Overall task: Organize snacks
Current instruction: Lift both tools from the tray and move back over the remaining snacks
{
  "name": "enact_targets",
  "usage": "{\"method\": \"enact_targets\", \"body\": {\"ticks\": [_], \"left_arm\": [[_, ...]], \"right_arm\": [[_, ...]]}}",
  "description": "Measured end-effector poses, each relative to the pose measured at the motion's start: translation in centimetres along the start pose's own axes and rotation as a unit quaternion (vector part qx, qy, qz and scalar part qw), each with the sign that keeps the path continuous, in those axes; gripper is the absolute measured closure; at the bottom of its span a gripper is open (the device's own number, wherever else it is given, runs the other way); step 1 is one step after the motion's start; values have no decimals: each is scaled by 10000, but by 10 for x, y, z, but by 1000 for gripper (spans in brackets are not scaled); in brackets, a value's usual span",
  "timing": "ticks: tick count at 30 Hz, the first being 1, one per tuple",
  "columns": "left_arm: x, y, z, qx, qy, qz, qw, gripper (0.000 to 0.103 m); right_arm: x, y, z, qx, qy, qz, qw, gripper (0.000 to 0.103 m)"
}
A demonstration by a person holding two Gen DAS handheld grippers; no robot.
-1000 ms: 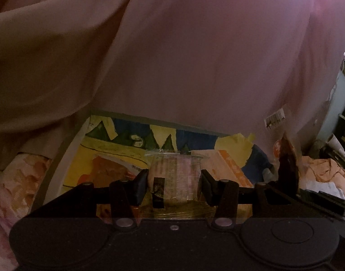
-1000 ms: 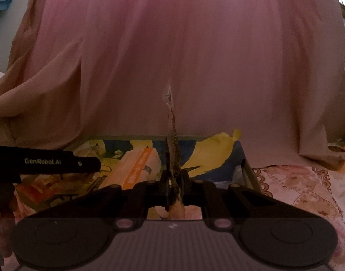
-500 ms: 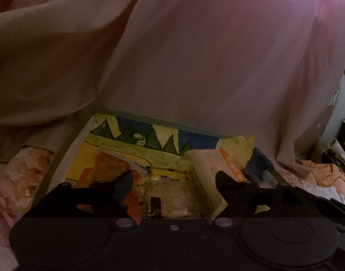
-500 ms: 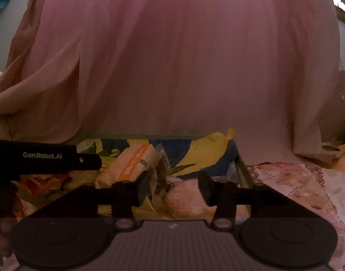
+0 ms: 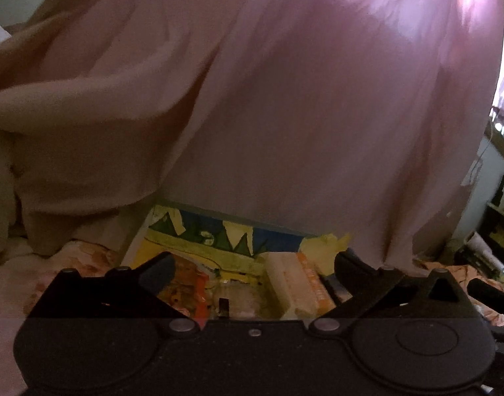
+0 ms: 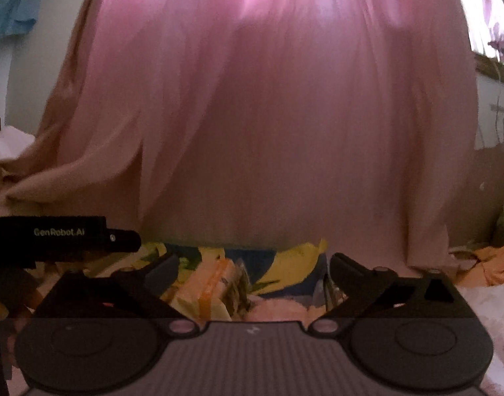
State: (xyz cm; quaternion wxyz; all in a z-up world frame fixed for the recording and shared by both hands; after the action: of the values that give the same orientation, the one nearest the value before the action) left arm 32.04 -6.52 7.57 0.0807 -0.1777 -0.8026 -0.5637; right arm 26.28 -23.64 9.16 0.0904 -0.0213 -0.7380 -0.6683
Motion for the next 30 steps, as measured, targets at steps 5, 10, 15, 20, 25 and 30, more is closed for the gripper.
{"method": "enact_targets", "body": {"ticks": [5, 10, 15, 20, 25, 30], "left_arm": [[33, 2, -8, -76, -128, -187, 9997, 1], [68, -5, -12, -172, -174, -356, 9991, 1], [98, -26, -7, -343, -183, -451, 9982, 1], [121, -56, 7, -446, -59, -364, 9983, 1], [135, -78, 18, -457, 29, -178, 9988, 1], [148, -96, 22, -572, 72, -29, 9983, 1]], "right_arm": [[31, 10, 3, -37, -76, -184, 9998, 0], [60, 3, 9, -92, -133, -260, 9995, 0], [86, -11, 15, -72, -152, -250, 9995, 0], [117, -27, 17, -123, -176, -137, 9997, 0], [137, -43, 20, -41, -280, -14, 9996, 0], [153, -60, 27, 26, -282, 148, 9995, 0]]}}
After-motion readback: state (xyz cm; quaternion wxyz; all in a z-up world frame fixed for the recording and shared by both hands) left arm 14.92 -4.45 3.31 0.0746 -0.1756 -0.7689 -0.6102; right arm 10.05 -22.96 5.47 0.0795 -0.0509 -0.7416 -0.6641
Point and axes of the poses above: each gripper's, at about its wrist camera, not at the fingertips, and x roughly against the way its jaws point, z to its left, y to its top, the point moved 6 cm from there along -x, roughly the way its jaws point, and after that the axes turned 4 degrees about x, right-handed, at the moved point
